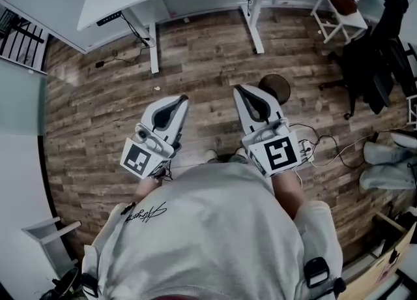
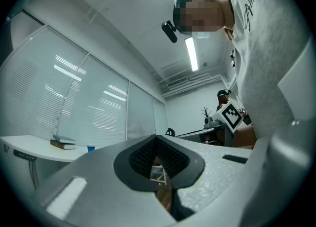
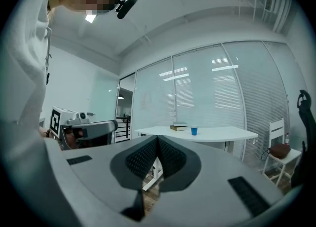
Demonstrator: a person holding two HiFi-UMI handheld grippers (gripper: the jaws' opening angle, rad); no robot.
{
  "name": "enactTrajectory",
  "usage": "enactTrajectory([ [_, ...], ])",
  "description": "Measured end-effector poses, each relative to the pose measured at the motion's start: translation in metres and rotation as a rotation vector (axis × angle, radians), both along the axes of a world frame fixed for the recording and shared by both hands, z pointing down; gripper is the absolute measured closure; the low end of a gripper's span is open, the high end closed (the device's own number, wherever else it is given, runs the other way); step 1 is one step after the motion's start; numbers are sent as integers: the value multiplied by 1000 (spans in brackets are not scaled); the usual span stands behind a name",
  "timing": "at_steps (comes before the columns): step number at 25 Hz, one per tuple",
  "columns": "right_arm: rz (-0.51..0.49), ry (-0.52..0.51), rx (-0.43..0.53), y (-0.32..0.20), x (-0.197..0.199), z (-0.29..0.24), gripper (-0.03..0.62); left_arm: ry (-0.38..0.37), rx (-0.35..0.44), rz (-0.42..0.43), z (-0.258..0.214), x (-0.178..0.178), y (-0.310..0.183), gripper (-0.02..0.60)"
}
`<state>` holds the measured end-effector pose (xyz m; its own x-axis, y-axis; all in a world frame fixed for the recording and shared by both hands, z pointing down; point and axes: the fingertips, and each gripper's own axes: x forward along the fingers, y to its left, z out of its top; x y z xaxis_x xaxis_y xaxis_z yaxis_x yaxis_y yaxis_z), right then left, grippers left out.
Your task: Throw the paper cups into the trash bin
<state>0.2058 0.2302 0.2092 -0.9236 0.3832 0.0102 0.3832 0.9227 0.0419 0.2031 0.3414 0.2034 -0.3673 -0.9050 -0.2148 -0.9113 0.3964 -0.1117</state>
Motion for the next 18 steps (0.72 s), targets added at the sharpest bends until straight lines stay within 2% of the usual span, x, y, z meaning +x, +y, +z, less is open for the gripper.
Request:
enactTrajectory([
  [6, 20, -29, -37, 11, 3, -3, 585, 0, 8, 18, -1, -1, 19, 577],
  [14, 51, -16, -54, 42, 5, 7, 585, 7, -10, 43, 11, -5, 51, 578],
  [18, 62, -13, -48, 42, 6, 6, 585, 16, 6, 54, 14, -6, 52, 577],
])
